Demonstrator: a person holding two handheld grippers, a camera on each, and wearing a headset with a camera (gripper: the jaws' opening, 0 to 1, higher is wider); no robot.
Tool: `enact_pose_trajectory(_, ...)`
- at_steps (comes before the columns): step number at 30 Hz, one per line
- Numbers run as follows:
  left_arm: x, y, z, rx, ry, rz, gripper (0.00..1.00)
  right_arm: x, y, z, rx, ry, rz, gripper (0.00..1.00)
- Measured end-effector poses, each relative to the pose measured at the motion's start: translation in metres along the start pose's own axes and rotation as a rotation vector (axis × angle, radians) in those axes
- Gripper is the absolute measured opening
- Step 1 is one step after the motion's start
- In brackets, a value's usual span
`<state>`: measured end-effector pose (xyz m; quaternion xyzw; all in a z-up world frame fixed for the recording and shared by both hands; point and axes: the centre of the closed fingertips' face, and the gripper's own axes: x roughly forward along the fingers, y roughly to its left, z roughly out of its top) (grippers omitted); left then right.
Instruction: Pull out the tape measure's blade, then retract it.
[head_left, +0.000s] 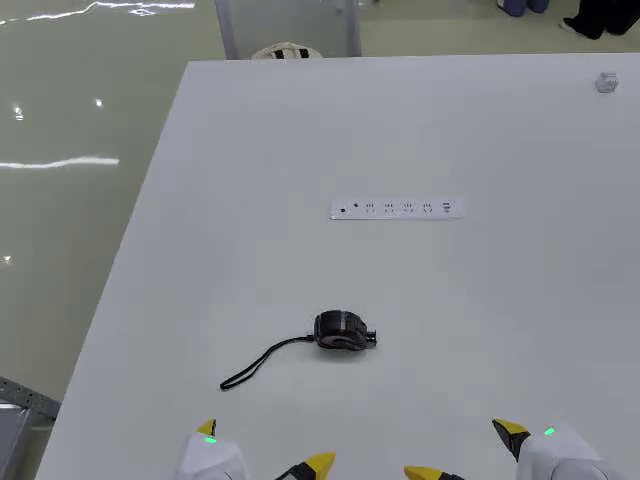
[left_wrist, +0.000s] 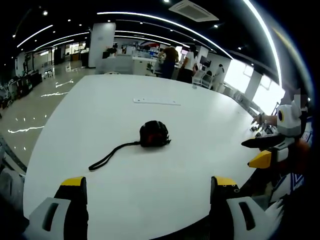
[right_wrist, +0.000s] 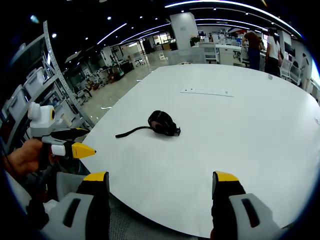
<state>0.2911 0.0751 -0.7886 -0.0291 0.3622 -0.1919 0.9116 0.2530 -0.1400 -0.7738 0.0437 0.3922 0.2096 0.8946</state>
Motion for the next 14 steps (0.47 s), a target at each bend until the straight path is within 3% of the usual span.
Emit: enact_pose_trajectory(14,-0.0058,0.0011,-0.0033,-0.01,-0.009,0.01,1.0,-0.0087,-0.0055,-0.0036,0.011,-0.007,-0.023,0.87)
